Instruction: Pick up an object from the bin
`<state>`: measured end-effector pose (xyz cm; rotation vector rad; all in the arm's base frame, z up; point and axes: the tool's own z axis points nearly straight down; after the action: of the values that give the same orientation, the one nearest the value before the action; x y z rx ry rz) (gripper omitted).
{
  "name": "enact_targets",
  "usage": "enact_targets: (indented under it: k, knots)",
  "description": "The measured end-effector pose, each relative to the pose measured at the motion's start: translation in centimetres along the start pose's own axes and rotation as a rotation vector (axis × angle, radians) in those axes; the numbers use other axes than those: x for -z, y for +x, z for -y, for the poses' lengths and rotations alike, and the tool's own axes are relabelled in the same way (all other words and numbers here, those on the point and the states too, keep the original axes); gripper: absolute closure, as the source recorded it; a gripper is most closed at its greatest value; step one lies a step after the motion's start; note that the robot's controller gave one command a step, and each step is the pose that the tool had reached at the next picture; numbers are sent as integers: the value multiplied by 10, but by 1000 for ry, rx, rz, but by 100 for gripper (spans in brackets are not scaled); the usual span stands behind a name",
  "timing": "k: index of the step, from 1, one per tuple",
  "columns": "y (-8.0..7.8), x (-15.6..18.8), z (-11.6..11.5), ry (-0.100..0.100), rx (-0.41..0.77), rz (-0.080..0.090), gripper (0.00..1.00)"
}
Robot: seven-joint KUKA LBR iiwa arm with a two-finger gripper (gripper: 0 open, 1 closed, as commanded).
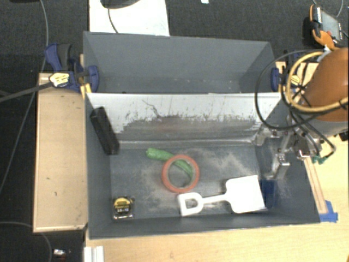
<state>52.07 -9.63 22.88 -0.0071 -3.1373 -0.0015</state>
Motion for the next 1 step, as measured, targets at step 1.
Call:
enact_targets:
  k: [1]
  knots:
    - [-2, 4, 0, 2, 5, 8, 0]
